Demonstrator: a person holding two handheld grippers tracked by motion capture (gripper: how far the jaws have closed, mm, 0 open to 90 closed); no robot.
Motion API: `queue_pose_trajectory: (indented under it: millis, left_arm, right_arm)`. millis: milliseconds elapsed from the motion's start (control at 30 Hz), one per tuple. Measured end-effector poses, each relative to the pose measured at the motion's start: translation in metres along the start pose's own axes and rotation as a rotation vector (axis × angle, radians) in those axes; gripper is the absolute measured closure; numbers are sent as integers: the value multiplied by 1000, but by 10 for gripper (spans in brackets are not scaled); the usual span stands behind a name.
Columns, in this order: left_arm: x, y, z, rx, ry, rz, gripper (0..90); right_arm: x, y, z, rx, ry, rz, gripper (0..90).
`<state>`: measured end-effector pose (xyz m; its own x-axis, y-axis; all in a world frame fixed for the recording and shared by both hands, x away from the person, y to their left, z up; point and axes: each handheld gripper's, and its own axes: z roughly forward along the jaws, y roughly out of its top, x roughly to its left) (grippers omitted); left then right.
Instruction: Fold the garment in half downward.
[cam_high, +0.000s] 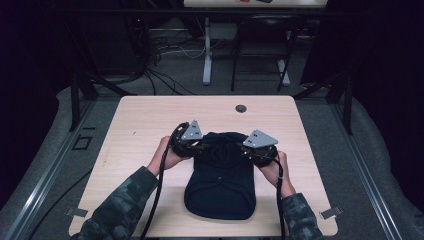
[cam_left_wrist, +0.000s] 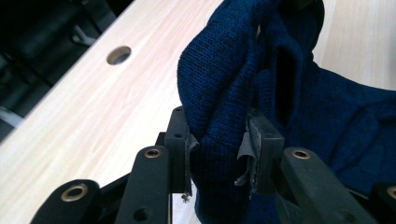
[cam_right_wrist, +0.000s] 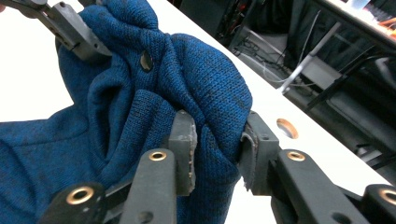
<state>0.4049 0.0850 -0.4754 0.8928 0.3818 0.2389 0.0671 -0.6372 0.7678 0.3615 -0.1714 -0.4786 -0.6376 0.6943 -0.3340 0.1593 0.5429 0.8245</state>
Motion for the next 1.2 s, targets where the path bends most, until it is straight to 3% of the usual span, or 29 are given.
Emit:
queue_pose_trajectory:
  millis: [200,233,333,500,700,767,800,933,1000,1200]
  left_arm:
    - [-2,0,-2,-30,16,19,685]
    - [-3,0,-2,-27,24,28,686]
    - [-7,1,-2,-27,41,63,687]
    - [-11,2,-3,-23,45,87,685]
    - [-15,2,-7,-37,63,128,684]
    - [-16,1,-8,-38,66,136,682]
    - [-15,1,-9,-35,62,134,682]
    - [-14,-3,-11,-39,50,86,665]
    - [-12,-4,-12,-22,7,46,637]
    - [-10,-8,-7,40,-27,-5,410]
  right_arm:
    - [-5,-4,-3,10,60,96,616]
    - [-7,-5,-3,15,91,123,567]
    - [-12,-7,-1,39,114,176,486]
    - [-17,-10,3,64,176,218,408]
    - [-17,-14,14,142,202,253,309]
    - [-16,-15,17,149,207,247,385]
    - [-15,-15,18,143,205,240,470]
    - [-12,-12,17,131,176,183,647]
    - [-10,-9,14,105,165,166,682]
    - [-1,-5,10,61,130,90,702]
